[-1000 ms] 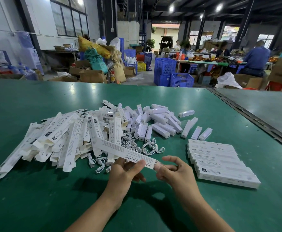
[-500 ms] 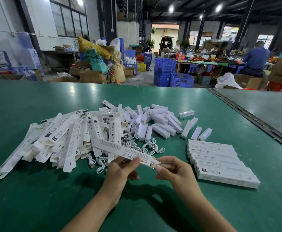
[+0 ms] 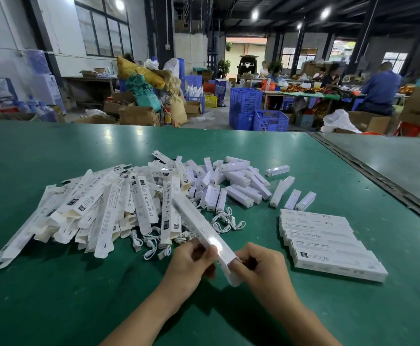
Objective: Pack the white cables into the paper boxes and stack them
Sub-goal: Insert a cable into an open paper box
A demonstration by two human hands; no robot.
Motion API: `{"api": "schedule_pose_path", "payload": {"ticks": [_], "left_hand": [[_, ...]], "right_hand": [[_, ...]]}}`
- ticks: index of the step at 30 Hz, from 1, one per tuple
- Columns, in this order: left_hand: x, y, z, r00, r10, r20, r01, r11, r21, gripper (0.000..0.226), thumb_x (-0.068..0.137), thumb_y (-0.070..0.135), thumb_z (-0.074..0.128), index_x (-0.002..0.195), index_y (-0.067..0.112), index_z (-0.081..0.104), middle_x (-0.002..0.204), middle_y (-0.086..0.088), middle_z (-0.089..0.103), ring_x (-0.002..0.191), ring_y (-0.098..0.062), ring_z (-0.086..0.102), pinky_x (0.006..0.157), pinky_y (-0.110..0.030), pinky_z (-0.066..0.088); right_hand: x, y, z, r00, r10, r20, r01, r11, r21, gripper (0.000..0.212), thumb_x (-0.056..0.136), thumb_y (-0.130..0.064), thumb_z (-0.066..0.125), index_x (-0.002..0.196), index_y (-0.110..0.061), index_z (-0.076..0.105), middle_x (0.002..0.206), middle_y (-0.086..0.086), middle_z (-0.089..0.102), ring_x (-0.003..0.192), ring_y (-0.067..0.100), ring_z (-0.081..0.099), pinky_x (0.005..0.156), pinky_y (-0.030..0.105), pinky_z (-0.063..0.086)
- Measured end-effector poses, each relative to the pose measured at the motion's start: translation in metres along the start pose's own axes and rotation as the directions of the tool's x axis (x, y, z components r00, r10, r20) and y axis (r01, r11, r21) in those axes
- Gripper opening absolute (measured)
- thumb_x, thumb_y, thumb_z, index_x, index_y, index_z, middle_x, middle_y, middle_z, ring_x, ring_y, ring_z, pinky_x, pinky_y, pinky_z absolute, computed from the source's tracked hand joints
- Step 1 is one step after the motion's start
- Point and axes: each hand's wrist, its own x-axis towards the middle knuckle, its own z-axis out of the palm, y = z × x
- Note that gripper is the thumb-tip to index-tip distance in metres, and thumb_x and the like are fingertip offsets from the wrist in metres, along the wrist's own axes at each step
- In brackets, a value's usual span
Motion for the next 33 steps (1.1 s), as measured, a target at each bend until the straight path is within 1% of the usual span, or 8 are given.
{"api": "schedule_pose_path", "payload": {"ticks": [4, 6, 8, 10, 16, 23, 29, 33], "left_hand": [[0.001, -0.005, 0.000, 0.983, 0.162, -0.090, -0.153, 0.983, 0.102, 0.090, 0.045, 0.089, 0.071, 0.091, 0.014, 0.050, 0.069, -0.003, 0.068, 0.058, -0.012, 0.065, 0.057, -0.022, 0.052], [0.000, -0.009, -0.001, 0.979, 0.199, -0.048, -0.190, 0.971, 0.146, 0.074, 0.052, 0.085, 0.072, 0.098, 0.032, 0.049, 0.086, -0.002, 0.074, 0.069, -0.013, 0.071, 0.064, -0.023, 0.054], [-0.001, -0.012, -0.001, 0.977, 0.214, 0.005, -0.211, 0.958, 0.195, 0.061, 0.059, 0.083, 0.070, 0.108, 0.052, 0.050, 0.103, 0.011, 0.073, 0.084, -0.012, 0.072, 0.075, -0.027, 0.055], [-0.001, -0.013, -0.001, 0.974, 0.228, 0.015, -0.225, 0.944, 0.241, 0.062, 0.064, 0.083, 0.068, 0.117, 0.059, 0.048, 0.108, 0.018, 0.071, 0.098, -0.008, 0.069, 0.084, -0.029, 0.054], [-0.004, -0.008, -0.001, 0.968, 0.244, 0.055, -0.249, 0.927, 0.279, 0.060, 0.069, 0.078, 0.069, 0.124, 0.059, 0.052, 0.112, 0.023, 0.069, 0.101, -0.004, 0.067, 0.078, -0.010, 0.048], [-0.004, -0.004, -0.002, 0.968, 0.241, 0.064, -0.249, 0.911, 0.328, 0.062, 0.071, 0.081, 0.063, 0.129, 0.064, 0.050, 0.115, 0.033, 0.066, 0.110, 0.007, 0.062, 0.085, -0.007, 0.046], [-0.003, -0.002, -0.002, 0.968, 0.250, 0.031, -0.247, 0.923, 0.294, 0.048, 0.078, 0.065, 0.063, 0.125, 0.058, 0.055, 0.112, 0.027, 0.069, 0.107, 0.005, 0.063, 0.085, -0.007, 0.046], [-0.004, 0.001, -0.002, 0.961, 0.275, -0.022, -0.261, 0.931, 0.255, 0.042, 0.077, 0.060, 0.061, 0.118, 0.051, 0.063, 0.100, 0.022, 0.071, 0.094, 0.002, 0.066, 0.077, -0.007, 0.046]], "right_hand": [[-0.001, 0.004, 0.006, 0.996, -0.052, -0.068, 0.047, 0.996, -0.071, 0.026, 0.074, -0.012, 0.081, 0.058, -0.019, 0.062, 0.056, -0.005, 0.063, 0.046, 0.005, 0.046, 0.046, 0.018, 0.034], [-0.001, 0.005, 0.008, 0.992, -0.051, -0.112, 0.045, 0.997, -0.058, 0.027, 0.075, -0.012, 0.080, 0.057, -0.018, 0.061, 0.054, -0.008, 0.063, 0.045, 0.009, 0.049, 0.046, 0.026, 0.041], [0.000, 0.005, 0.007, 0.989, -0.040, -0.139, 0.033, 0.998, -0.050, 0.027, 0.076, -0.013, 0.080, 0.058, -0.019, 0.060, 0.055, -0.008, 0.064, 0.047, 0.014, 0.054, 0.048, 0.033, 0.046], [0.000, 0.006, 0.006, 0.987, -0.035, -0.154, 0.028, 0.998, -0.049, 0.027, 0.076, -0.013, 0.079, 0.059, -0.021, 0.060, 0.055, -0.008, 0.064, 0.047, 0.013, 0.055, 0.049, 0.032, 0.047], [-0.002, 0.004, 0.006, 0.989, 0.020, -0.145, -0.016, 0.999, 0.028, 0.025, 0.076, -0.013, 0.078, 0.065, -0.021, 0.057, 0.057, -0.004, 0.065, 0.047, 0.012, 0.054, 0.048, 0.027, 0.045], [-0.003, 0.001, 0.005, 0.982, -0.110, -0.156, 0.111, 0.994, -0.002, 0.033, 0.081, -0.017, 0.079, 0.077, -0.028, 0.047, 0.073, -0.004, 0.064, 0.055, 0.014, 0.061, 0.054, 0.036, 0.052], [-0.004, -0.005, -0.002, 0.946, -0.307, -0.105, 0.311, 0.950, 0.026, 0.005, 0.089, -0.027, 0.060, 0.091, -0.030, 0.057, 0.086, -0.018, 0.068, 0.077, 0.003, 0.068, 0.071, 0.016, 0.053], [-0.005, -0.004, -0.004, 0.929, -0.366, -0.057, 0.367, 0.930, 0.014, 0.025, 0.078, -0.018, 0.060, 0.094, -0.037, 0.055, 0.104, -0.019, 0.066, 0.091, 0.006, 0.066, 0.080, 0.016, 0.051]]}}
